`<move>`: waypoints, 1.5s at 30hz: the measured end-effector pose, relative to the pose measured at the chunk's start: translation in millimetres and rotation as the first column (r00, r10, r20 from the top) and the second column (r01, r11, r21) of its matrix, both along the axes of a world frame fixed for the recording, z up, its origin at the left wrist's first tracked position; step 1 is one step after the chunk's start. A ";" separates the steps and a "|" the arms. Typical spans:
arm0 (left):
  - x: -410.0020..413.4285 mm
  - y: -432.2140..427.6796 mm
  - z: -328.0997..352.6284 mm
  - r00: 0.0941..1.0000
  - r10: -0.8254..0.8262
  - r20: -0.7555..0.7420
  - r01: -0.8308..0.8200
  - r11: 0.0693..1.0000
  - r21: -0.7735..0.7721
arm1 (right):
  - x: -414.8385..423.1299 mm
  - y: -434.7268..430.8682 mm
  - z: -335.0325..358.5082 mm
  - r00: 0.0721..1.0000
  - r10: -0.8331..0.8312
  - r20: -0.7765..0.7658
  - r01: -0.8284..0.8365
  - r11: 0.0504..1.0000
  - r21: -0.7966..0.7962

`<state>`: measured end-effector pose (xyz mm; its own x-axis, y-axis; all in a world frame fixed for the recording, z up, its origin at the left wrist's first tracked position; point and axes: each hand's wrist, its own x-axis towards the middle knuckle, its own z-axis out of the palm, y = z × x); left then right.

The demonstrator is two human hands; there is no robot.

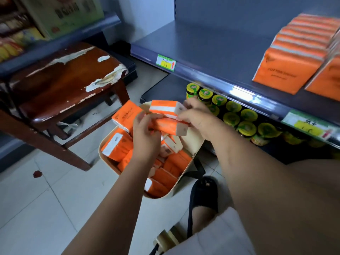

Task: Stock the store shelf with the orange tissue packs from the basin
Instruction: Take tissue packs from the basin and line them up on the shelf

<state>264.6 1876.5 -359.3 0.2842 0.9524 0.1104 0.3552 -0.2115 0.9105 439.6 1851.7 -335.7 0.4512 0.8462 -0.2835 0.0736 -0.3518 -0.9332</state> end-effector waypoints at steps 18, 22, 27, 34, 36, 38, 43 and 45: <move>13.1 -21.5 54.9 0.818 -0.045 0.574 0.437 0.698 -0.567 | 0.2 -13.8 37.0 0.947 -0.213 -0.239 0.242 0.965 0.101; 10.9 -15.4 54.6 0.820 -0.126 0.558 0.466 0.714 -0.523 | 13.9 -9.9 39.9 0.828 -0.221 -0.515 0.343 0.927 0.154; 25.1 -0.9 66.7 0.855 -0.059 0.515 0.371 0.765 -0.527 | 21.1 -13.2 49.6 0.656 -0.232 -0.718 0.486 0.858 0.167; 62.1 -4.6 99.8 0.812 -0.089 0.576 0.425 0.768 -0.480 | 55.8 -41.7 95.7 0.731 -0.445 -0.518 0.605 0.773 0.189; 76.2 -10.6 113.5 0.790 -0.117 0.602 0.464 0.756 -0.461 | 69.7 -60.5 111.6 0.771 -0.450 -0.451 0.598 0.756 0.267; 93.0 -19.9 126.5 0.789 -0.176 0.589 0.497 0.745 -0.445 | 84.2 -85.8 126.7 0.833 -0.440 -0.335 0.546 0.749 0.375; 145.8 -55.7 157.9 0.800 -0.258 0.541 0.537 0.710 -0.456 | 114.7 -157.4 146.0 0.817 -0.572 -0.065 0.523 0.690 0.500; 171.8 -70.0 168.1 0.794 -0.318 0.518 0.568 0.694 -0.444 | 124.2 -184.2 147.1 0.782 -0.623 0.023 0.520 0.672 0.528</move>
<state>436.4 1806.5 -191.2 0.7420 0.6416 -0.1945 -0.0370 0.3289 0.9436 563.7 1667.5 -188.6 0.8904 0.4005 0.2163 0.1960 0.0915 -0.9763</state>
